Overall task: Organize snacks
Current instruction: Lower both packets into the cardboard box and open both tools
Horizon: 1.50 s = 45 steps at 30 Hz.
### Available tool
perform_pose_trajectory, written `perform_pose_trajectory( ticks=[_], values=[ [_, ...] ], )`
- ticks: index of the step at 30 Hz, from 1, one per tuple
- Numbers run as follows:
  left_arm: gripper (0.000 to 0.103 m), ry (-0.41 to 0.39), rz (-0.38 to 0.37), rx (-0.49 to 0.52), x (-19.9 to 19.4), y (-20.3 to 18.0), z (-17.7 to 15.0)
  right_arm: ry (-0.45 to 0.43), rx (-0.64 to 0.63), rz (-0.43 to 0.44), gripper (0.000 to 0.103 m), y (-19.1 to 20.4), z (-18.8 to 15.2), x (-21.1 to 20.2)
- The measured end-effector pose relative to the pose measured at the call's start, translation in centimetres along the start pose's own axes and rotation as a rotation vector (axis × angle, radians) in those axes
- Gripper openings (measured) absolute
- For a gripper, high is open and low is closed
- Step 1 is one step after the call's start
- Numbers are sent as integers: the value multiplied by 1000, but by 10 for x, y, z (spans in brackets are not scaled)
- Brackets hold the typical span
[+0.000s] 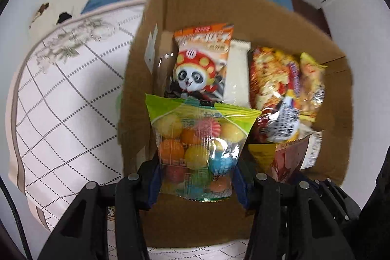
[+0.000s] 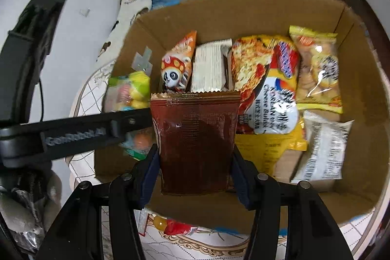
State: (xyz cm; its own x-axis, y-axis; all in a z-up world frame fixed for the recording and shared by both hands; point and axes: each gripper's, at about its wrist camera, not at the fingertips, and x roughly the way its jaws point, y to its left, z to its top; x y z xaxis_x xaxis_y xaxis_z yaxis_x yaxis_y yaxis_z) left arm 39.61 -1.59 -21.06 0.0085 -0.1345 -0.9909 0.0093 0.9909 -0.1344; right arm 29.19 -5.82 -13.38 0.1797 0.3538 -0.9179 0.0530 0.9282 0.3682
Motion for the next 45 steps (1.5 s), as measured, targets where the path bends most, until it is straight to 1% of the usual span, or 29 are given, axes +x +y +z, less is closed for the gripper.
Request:
perform_pose_trajectory(
  ticks=[2, 3, 7, 9, 10, 11, 13, 19, 23, 25, 32, 34, 40, 42, 43, 44, 45],
  values=[
    [47, 25, 23, 12, 9, -2, 0, 23, 11, 7, 57, -4, 1, 11],
    [47, 26, 37, 19, 11, -3, 0, 30, 11, 6, 57, -5, 2, 15],
    [48, 23, 52, 17, 15, -4, 2, 74, 23, 17, 58, -7, 7, 28],
    [51, 36, 59, 18, 18, -5, 3, 126, 51, 39, 59, -11, 9, 39],
    [61, 43, 54, 24, 20, -7, 3, 154, 64, 43, 62, -13, 10, 45],
    [66, 43, 53, 27, 21, -7, 3, 162, 67, 36, 64, -15, 11, 48],
    [67, 37, 57, 29, 21, -9, 2, 161, 66, 24, 72, -17, 12, 50],
    [67, 6, 68, 29, 14, -10, -4, 149, 75, 0, 73, -28, 10, 41],
    [67, -29, 71, 32, 3, -13, -13, 116, 74, -32, 73, -37, 9, 24],
    [67, -63, 69, 39, -3, -15, -19, 96, 73, -42, 73, -40, 6, 13],
    [67, -186, 75, 64, -30, -23, -42, 1, 62, -132, 73, -56, -2, -25],
    [67, -216, 76, 73, -36, -27, -48, -18, 61, -146, 73, -57, -3, -38],
    [67, -324, 79, 115, -61, -39, -76, -111, 18, -217, 73, -53, -17, -73],
    [67, -351, 82, 130, -67, -42, -83, -138, 6, -235, 77, -49, -22, -82],
    [67, -372, 85, 136, -72, -45, -89, -159, -3, -244, 88, -47, -25, -89],
    [67, -387, 88, 140, -75, -46, -93, -176, -12, -252, 95, -45, -28, -96],
    [69, -402, 89, 141, -78, -46, -97, -195, -17, -263, 96, -43, -31, -102]
  ],
)
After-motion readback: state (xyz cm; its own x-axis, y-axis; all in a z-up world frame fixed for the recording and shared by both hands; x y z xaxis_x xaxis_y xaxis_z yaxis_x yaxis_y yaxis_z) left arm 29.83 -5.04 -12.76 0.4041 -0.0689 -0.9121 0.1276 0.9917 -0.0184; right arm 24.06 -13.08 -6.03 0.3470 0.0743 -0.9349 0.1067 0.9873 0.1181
